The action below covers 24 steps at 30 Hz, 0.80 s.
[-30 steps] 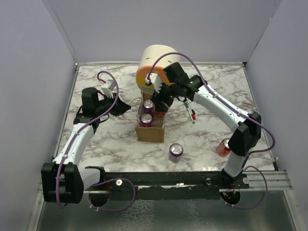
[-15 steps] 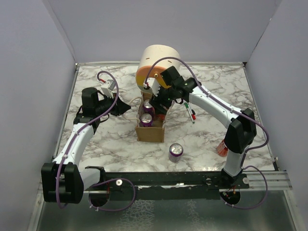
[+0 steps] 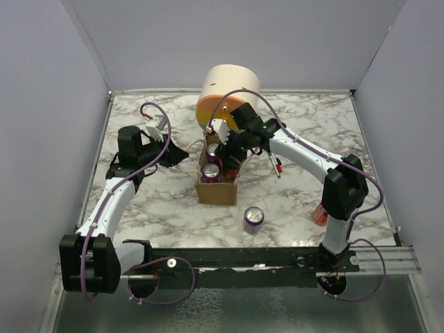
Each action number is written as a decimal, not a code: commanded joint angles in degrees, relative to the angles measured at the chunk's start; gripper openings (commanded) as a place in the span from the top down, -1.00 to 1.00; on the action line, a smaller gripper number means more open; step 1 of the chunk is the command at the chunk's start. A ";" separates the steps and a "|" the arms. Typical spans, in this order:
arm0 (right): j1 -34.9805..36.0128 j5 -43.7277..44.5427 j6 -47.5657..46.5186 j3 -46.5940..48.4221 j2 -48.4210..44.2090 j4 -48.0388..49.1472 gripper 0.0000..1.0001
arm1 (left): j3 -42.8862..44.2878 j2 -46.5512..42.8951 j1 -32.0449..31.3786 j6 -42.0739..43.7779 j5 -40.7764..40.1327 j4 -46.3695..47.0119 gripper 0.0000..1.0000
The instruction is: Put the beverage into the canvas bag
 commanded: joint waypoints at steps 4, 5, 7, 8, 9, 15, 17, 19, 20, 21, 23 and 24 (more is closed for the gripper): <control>0.40 -2.30 0.79 -0.83 0.58 4.89 0.84 | -0.05 -0.26 -0.45 0.63 1.68 0.76 1.00; 0.40 -2.44 0.83 -0.97 0.77 4.93 0.82 | -0.16 -0.26 -0.45 0.63 1.77 0.76 1.00; 0.40 -2.87 0.77 -1.24 1.04 4.95 0.78 | -0.10 -0.13 -0.45 0.54 1.82 0.77 1.00; 0.40 -2.99 0.72 -1.40 1.18 5.00 0.76 | -0.04 -0.04 -0.45 0.47 1.89 0.83 1.00; 0.40 -3.02 0.75 -1.70 1.21 5.10 0.74 | -0.02 0.03 -0.45 0.39 1.88 0.89 1.00; 0.40 -2.68 0.93 -3.71 1.38 6.59 0.57 | 0.11 0.18 -0.45 0.32 1.93 0.85 1.00; 0.40 -2.71 0.81 -4.41 1.30 7.24 0.51 | 0.10 0.27 -0.45 0.41 1.99 0.85 1.00; 0.40 -3.05 0.53 -4.76 1.37 7.37 0.45 | 0.11 0.35 -0.45 0.52 1.97 0.87 1.00; 0.40 -3.10 0.42 -4.92 1.47 7.47 0.42 | 0.09 0.36 -0.46 0.54 1.92 0.85 1.00; 0.40 -3.11 0.26 -5.03 1.59 7.50 0.39 | 0.03 0.29 -0.45 0.54 1.99 0.85 1.00; 0.40 -2.96 -0.02 -5.08 1.74 7.46 0.35 | 0.12 0.23 -0.45 0.63 2.00 0.77 1.00; 0.40 -2.76 -0.22 -5.08 1.92 7.44 0.31 | 0.09 0.22 -0.45 0.63 1.99 0.76 1.00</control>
